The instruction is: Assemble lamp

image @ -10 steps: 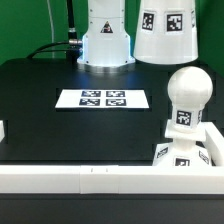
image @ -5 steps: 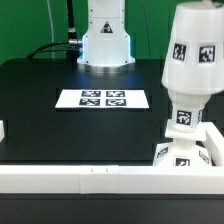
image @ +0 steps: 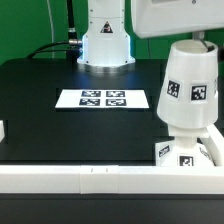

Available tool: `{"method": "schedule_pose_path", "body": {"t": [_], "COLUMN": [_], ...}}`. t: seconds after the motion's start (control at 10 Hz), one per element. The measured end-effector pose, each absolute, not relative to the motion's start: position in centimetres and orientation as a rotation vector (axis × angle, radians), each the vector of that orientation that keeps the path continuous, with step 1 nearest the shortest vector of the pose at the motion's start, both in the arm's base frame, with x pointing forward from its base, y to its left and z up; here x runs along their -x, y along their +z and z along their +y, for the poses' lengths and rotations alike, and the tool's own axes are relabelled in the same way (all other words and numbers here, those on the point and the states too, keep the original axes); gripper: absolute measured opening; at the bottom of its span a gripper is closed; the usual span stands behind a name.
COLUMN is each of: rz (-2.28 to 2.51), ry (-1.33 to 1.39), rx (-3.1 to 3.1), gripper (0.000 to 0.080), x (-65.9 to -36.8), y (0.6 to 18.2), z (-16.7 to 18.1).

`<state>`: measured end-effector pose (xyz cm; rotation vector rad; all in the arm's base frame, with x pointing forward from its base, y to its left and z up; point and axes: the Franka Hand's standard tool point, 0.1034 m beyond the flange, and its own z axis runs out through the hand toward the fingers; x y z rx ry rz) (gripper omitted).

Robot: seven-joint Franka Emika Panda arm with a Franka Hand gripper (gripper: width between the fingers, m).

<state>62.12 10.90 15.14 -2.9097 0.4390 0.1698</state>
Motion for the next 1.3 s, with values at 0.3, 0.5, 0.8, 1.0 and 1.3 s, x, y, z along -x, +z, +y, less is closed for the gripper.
{"method": "schedule_pose_path", "body": {"t": [0.3,0.5,0.8,1.0,1.3], "rz": [0.438,0.438,0.421,0.369,0.328], "ry": [0.154,0.155,0.153,0.152,0.284], "rx": [2.909,2.909,2.91,2.916,2.915], "gripper": [0.0047,0.0047,0.0371,0.0554,0.0691], "x": [-62.3,-62.4,-62.4,-62.2,-60.6], "y": [15.0,15.0,15.3,15.6,17.7], "z": [10.9,10.9,10.6,10.3,10.8]}}
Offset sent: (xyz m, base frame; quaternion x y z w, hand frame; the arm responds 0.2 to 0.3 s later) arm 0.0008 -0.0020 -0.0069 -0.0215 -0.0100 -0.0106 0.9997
